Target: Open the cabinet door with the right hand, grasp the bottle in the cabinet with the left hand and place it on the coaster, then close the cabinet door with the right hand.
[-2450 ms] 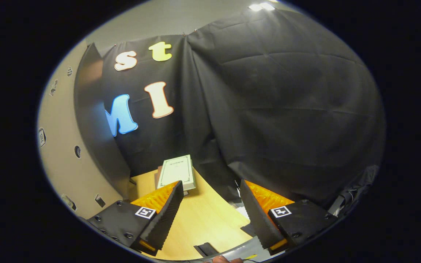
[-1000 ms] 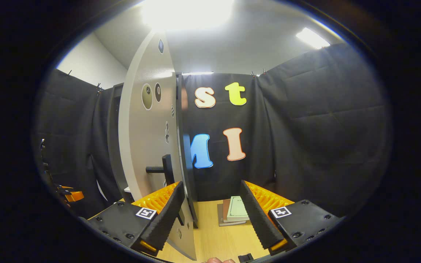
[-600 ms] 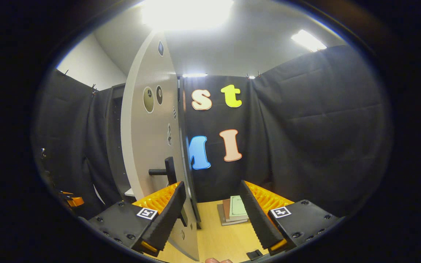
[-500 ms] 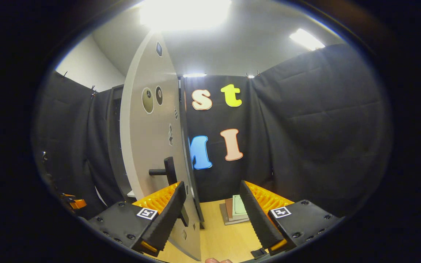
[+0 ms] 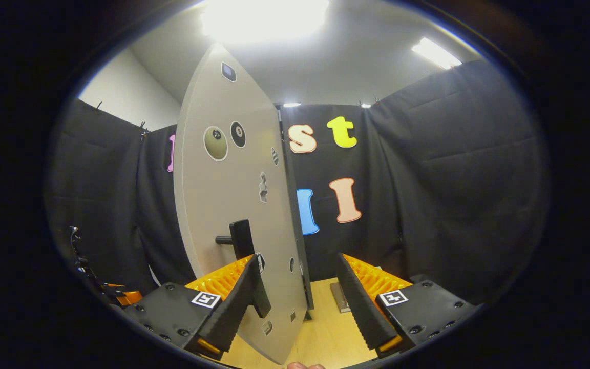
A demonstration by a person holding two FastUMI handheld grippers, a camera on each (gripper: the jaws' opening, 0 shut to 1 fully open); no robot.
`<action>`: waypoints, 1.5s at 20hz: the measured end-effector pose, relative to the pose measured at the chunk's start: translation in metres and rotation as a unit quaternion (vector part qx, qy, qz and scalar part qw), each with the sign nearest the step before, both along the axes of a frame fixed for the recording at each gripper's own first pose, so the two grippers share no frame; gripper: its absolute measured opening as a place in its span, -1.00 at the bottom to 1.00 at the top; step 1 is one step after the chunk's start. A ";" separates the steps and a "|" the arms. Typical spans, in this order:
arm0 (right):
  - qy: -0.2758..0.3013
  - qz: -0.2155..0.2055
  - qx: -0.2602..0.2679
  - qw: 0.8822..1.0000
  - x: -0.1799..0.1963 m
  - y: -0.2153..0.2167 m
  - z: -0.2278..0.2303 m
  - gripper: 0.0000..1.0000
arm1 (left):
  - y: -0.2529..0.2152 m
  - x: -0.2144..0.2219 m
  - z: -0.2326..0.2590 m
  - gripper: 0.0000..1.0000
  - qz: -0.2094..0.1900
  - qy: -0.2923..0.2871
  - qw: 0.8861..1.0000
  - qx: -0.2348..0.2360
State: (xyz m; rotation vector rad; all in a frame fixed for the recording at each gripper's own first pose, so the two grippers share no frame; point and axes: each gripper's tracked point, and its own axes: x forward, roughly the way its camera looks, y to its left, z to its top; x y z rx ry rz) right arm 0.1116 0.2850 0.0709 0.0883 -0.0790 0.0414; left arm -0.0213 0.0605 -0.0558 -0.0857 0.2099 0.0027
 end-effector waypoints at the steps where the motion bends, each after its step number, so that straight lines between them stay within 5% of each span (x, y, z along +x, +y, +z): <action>1: 0.001 0.008 -0.001 1.000 0.001 0.008 0.000 0.92 | 0.002 0.000 -0.001 0.66 -0.002 0.000 1.000 -0.004; 12: 0.028 0.134 0.005 0.991 0.061 0.143 -0.010 0.93 | 0.045 -0.002 -0.008 0.66 0.017 0.012 1.000 -0.001; 18: 0.040 0.182 -0.016 0.982 0.081 0.177 -0.022 0.94 | 0.058 -0.016 0.008 0.67 0.032 0.009 0.999 0.031; 23: 0.040 0.178 -0.015 0.983 0.080 0.152 -0.016 0.93 | 0.044 -0.014 0.052 0.66 0.042 -0.022 0.999 0.017; 30: 0.000 0.146 0.022 0.989 0.065 0.060 0.018 0.93 | -0.012 -0.019 0.125 0.66 0.032 -0.081 0.996 0.034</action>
